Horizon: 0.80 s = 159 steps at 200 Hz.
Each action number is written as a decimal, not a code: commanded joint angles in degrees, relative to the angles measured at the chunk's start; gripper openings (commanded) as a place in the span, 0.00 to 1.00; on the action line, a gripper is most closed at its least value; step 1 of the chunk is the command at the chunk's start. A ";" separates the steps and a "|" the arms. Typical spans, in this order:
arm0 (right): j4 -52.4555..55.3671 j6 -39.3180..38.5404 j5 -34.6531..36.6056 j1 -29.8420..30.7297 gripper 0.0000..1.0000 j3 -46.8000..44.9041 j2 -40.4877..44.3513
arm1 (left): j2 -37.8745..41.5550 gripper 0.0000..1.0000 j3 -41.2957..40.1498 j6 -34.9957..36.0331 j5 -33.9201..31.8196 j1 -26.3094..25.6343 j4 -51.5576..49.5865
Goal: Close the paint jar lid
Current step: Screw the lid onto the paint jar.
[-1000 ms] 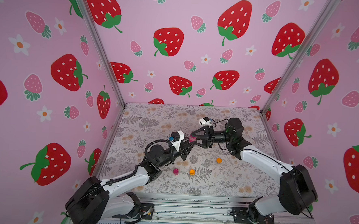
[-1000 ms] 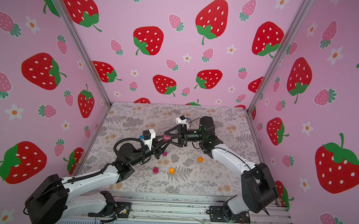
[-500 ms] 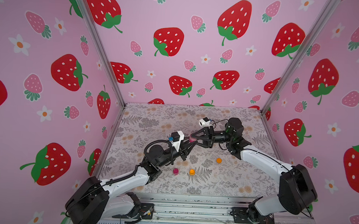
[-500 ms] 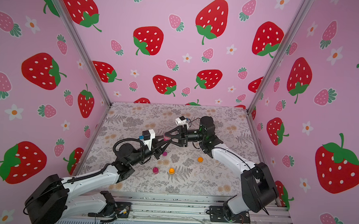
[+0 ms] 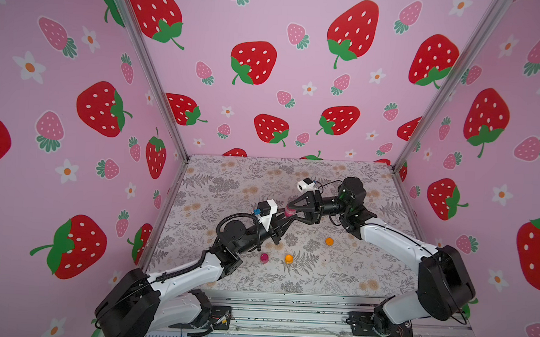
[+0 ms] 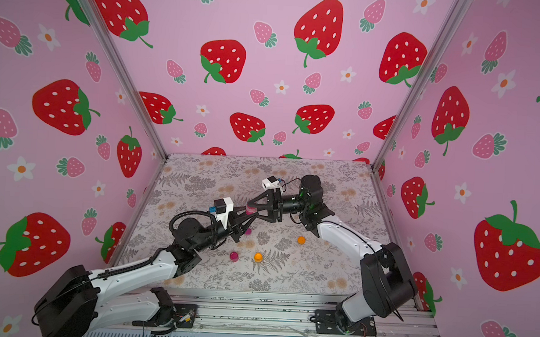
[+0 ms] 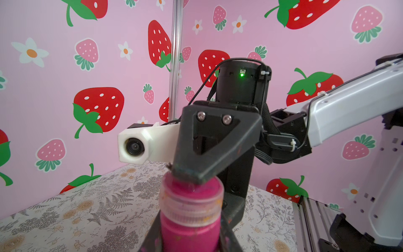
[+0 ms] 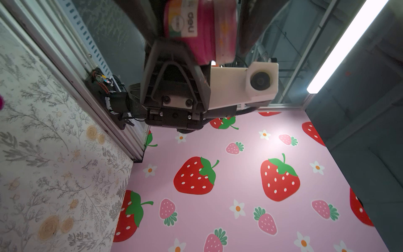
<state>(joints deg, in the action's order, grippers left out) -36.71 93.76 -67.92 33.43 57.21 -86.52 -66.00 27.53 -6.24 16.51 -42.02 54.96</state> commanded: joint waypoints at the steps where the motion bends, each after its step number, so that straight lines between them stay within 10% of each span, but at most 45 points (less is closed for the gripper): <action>1: 0.98 0.90 3.58 1.46 0.63 1.50 0.12 | 0.18 0.25 0.07 2.24 4.97 -2.26 0.59; 159: -0.46 4.31 4.11 1.38 0.26 1.15 -1.85 | 2.44 0.25 -1.16 3.94 4.19 -3.30 -0.64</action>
<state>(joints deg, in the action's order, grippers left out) -36.91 95.61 -67.96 33.69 57.19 -86.87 -63.83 26.65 -5.34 15.46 -43.13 54.83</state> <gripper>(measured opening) 0.446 0.280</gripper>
